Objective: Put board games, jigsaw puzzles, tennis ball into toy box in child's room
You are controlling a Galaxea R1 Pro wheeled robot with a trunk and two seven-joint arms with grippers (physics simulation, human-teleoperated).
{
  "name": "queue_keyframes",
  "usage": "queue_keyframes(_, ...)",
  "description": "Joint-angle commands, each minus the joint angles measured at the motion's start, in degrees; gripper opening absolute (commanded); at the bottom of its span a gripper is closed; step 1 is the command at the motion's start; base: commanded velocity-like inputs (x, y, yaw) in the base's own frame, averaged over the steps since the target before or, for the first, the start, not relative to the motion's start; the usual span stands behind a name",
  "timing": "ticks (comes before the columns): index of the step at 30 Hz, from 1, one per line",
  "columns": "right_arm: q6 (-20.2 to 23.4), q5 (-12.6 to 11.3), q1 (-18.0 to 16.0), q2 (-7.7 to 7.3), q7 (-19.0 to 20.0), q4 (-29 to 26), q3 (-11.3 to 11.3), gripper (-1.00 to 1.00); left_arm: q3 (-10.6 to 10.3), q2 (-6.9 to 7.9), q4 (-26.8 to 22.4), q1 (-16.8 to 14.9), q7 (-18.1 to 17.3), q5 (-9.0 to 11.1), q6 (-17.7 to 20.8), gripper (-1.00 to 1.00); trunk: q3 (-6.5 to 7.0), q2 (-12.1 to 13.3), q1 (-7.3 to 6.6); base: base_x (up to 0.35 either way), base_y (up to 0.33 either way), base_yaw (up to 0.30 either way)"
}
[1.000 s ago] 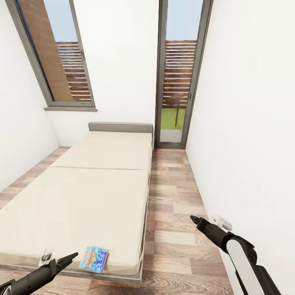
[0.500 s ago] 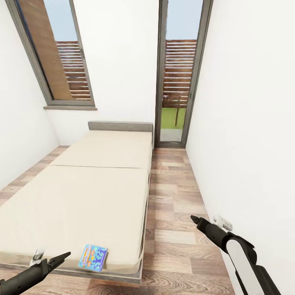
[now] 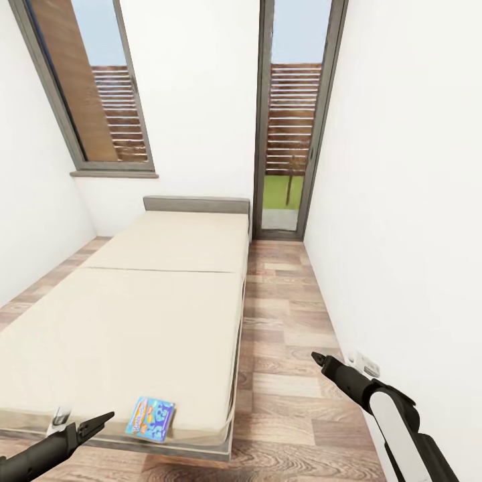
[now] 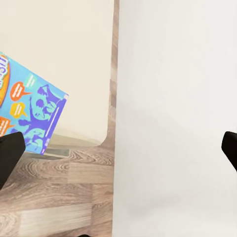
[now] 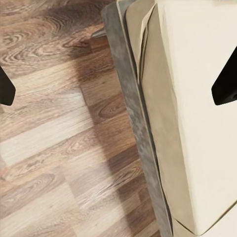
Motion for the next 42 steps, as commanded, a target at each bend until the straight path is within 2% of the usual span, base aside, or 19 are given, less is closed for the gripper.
queue_keyframes(1, 0.1, -0.6, 0.0, -0.01, -0.5, -0.1, 0.0, 1.0, 0.1, 0.04, 0.0, 0.0, -0.2, 0.1, 0.7, 1.0, -0.24, -0.4, 0.23, 0.0, 0.0, 0.0)
queue_keyframes(11, 0.2, -0.6, 0.0, -0.02, -0.5, 0.0, -0.1, 1.0, 0.5, 1.13, 2.8, 0.1, -3.5, 0.3, 1.3, 1.0, -2.03, -4.5, 2.42, 0.0, 0.0, 0.0)
queue_keyframes(42, 0.2, -0.7, 0.0, -0.1, -0.5, 0.2, -0.3, 1.0, 0.5, 1.29, 3.1, 0.1, -3.6, 0.3, 1.4, 1.0, -7.6, -16.9, 9.23, 0.0, 0.0, 0.0)
